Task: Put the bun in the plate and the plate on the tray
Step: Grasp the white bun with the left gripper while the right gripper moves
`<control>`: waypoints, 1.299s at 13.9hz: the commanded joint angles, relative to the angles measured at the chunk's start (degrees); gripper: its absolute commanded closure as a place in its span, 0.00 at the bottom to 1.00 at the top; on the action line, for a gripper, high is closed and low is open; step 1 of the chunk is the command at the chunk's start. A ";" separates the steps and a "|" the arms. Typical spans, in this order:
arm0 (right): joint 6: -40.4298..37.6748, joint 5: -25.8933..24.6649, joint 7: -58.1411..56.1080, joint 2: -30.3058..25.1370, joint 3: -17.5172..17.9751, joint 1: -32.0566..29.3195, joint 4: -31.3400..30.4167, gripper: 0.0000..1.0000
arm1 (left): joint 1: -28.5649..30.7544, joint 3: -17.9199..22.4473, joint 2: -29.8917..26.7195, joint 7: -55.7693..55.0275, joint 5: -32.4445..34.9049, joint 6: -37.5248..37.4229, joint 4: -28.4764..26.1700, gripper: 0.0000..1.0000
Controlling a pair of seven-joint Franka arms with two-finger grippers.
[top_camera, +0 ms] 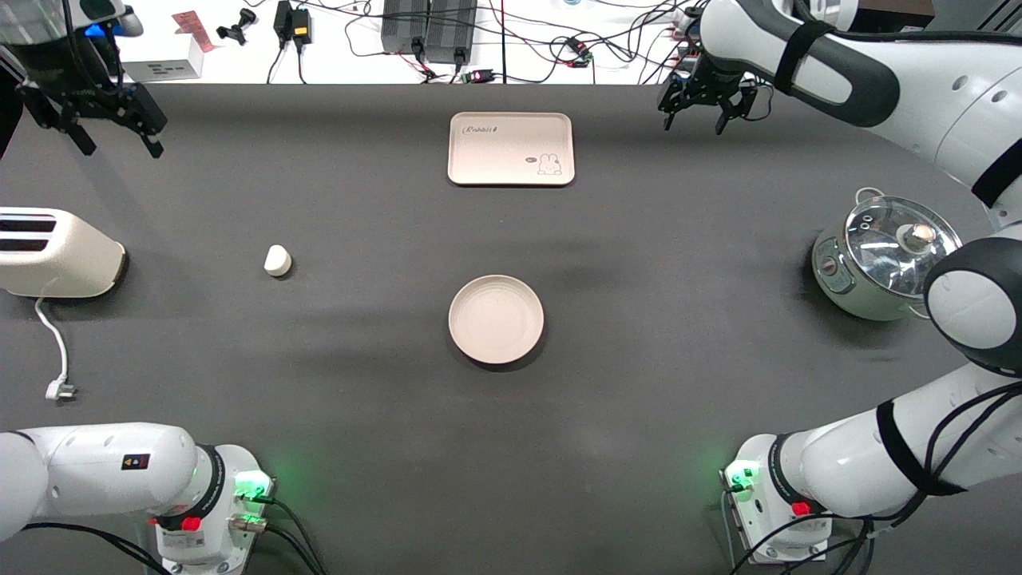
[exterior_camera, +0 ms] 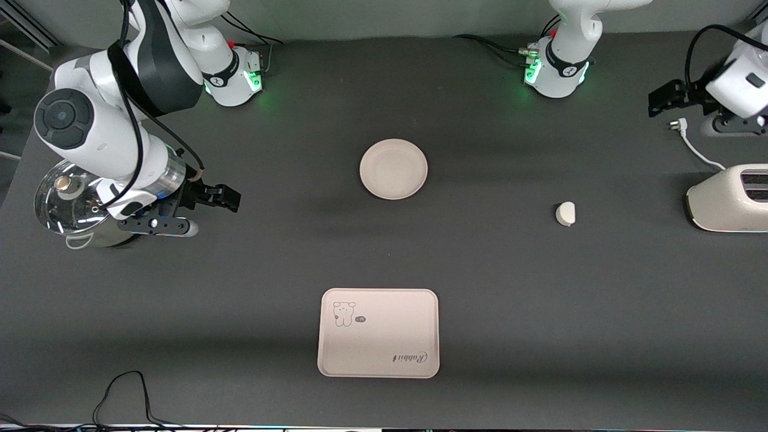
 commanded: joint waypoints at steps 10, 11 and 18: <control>7.90 4.99 7.13 1.65 2.71 3.26 -6.04 0.00 | -1.45 -1.63 22.78 -0.46 -0.67 50.29 -22.40 0.00; 9.22 5.08 8.80 2.26 3.23 3.27 -7.09 0.00 | -1.54 -1.63 25.42 -0.46 -0.58 53.72 -22.58 0.00; 20.55 15.69 6.72 3.23 7.54 -0.69 -13.77 0.00 | -2.42 -1.63 31.07 0.42 -0.41 69.81 -28.98 0.00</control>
